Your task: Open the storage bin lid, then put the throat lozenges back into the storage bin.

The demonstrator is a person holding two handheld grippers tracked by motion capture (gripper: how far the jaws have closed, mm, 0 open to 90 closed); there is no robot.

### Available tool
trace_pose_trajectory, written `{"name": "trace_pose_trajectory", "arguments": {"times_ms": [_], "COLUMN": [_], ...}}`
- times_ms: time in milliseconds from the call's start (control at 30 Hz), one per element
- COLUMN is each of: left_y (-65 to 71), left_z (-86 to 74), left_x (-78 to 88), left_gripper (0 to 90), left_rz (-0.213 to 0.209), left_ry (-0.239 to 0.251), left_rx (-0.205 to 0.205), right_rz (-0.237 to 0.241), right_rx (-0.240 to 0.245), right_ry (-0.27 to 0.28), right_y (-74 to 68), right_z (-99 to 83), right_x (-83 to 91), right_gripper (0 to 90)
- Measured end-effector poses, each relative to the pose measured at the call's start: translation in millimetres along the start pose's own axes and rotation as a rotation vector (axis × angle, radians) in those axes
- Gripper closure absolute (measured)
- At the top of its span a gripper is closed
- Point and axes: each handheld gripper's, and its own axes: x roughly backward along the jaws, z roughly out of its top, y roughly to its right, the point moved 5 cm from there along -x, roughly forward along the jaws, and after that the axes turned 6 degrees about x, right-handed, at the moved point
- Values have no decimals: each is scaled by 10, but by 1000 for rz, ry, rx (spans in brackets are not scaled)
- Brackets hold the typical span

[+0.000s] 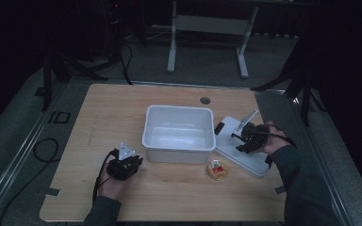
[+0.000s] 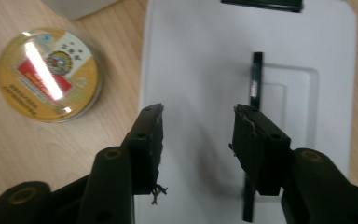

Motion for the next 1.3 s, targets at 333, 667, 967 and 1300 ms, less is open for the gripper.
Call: {"name": "trace_pose_trajectory", "arguments": {"times_ms": [333,667,967,1300], "left_y": [-1,2,-4,3], "left_z": [-2,1,7,9], "left_x": [-2,-16,-13,-16], "left_gripper": [764,762,759,749], "left_rz": [-2,-3,-3,-4], "left_ry": [-2,-4,-3,-4], "left_rx": [-1,0,6,3], "right_rz": [18,25,49,75], "right_rx": [20,17,-8,2], "right_ry": [-3,10,44,38], "right_y": [-255,-383,-494,-588], "right_z": [45,85,126,136], "right_x": [-86,-129,-142,-157], "right_gripper": [419,396,327,283]}}
